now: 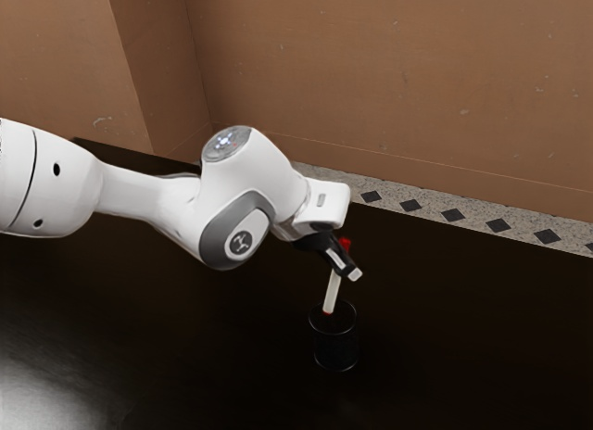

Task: Put the marker into the pen holder.

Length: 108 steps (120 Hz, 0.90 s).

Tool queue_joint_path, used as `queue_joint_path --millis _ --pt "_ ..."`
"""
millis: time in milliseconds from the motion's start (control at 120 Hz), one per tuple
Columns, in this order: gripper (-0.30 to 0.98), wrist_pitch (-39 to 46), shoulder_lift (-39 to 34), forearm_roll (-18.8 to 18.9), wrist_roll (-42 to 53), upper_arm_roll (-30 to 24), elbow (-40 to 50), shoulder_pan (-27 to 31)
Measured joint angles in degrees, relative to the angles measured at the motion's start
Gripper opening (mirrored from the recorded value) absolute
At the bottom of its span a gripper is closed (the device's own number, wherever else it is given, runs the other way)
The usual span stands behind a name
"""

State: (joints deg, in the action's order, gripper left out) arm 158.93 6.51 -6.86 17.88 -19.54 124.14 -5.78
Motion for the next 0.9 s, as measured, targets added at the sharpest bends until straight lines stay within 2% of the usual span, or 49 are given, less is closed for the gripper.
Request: queue_joint_path --millis 808,900 --pt "-0.04 6.38 3.60 -0.61 2.24 -0.06 2.71 0.12" --pt "0.14 6.79 3.46 -0.35 3.16 -0.12 2.60 0.09"
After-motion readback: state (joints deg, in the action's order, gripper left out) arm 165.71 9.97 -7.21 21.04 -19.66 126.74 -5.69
